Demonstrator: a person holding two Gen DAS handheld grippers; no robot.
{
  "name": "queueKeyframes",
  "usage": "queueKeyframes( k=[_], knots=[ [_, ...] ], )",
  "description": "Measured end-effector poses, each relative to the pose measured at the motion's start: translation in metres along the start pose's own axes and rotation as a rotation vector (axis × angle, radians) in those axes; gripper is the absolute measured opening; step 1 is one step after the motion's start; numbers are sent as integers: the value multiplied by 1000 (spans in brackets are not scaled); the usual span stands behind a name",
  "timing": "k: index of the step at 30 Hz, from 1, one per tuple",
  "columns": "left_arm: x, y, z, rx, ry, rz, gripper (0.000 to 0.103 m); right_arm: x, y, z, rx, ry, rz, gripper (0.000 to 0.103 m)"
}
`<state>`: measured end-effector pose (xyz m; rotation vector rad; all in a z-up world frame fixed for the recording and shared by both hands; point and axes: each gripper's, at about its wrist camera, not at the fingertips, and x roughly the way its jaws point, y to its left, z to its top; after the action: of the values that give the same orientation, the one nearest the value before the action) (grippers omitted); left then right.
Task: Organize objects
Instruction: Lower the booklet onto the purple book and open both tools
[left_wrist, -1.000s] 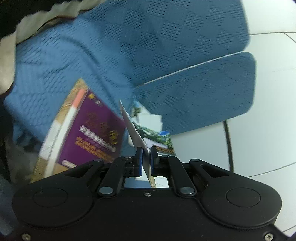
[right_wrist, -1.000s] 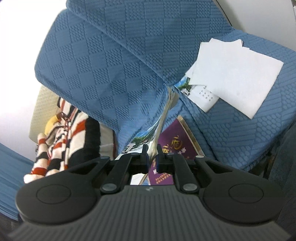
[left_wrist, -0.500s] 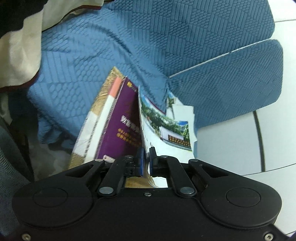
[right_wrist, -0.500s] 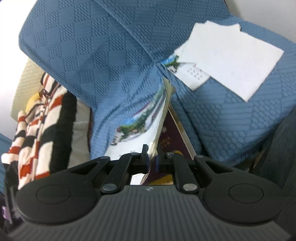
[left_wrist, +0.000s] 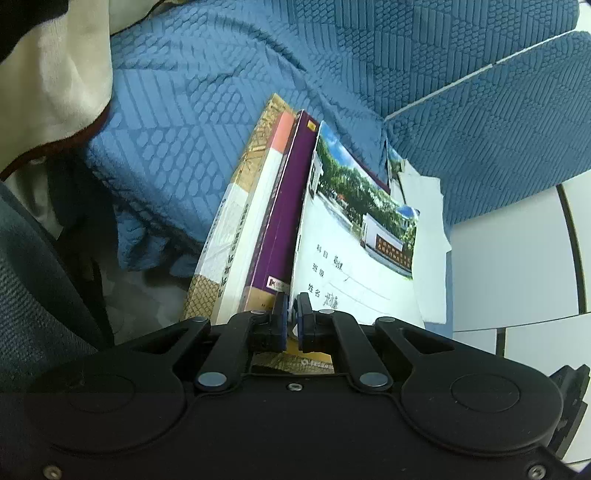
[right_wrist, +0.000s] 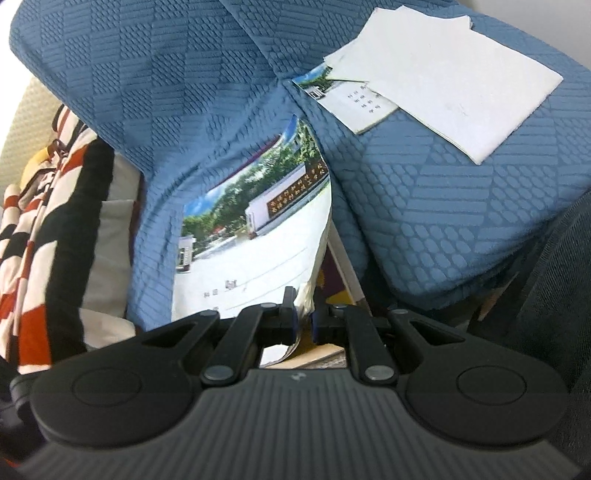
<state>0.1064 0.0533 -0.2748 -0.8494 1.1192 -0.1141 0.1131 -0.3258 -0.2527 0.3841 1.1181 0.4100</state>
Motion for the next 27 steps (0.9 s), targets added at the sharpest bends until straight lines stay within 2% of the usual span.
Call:
queueKeyframes(
  k=[5, 7, 9, 11, 12, 14, 15, 16, 17, 22, 26, 27],
  knots=[
    [-4, -6, 0, 14, -2, 9, 6, -1, -1, 0, 6, 3, -4, 14],
    [-9, -10, -1, 31, -11, 22, 14, -3, 0, 0, 3, 10, 4, 15],
    [-14, -13, -1, 42, -18, 24, 29, -5, 2, 2, 3, 21, 16, 19],
    [-20, -18, -2, 58, -28, 29, 30, -9, 3, 3, -3, 30, 13, 25],
    [-24, -21, -3, 72, -36, 34, 33, -11, 4, 2, -10, 32, 10, 29],
    [-32, -29, -4, 102, -53, 41, 40, -17, 6, 1, -36, 31, 2, 47],
    [-36, -34, -4, 116, -63, 40, 41, -20, 7, 0, -44, 26, -4, 65],
    [-42, -39, -5, 132, -73, 40, 43, -24, 8, 0, -48, 15, -9, 79],
    [-47, -43, -6, 146, -82, 40, 46, -30, 8, -1, -54, -3, -15, 82],
    [-77, -71, -11, 221, -147, 34, 57, -57, 11, 5, -110, -58, -8, 80],
    [-98, -96, -15, 289, -216, 57, 74, -89, 20, 13, -176, -132, 6, 80],
    [-101, -100, -17, 303, -225, 61, 75, -97, 23, 14, -192, -151, 12, 80]
  ],
)
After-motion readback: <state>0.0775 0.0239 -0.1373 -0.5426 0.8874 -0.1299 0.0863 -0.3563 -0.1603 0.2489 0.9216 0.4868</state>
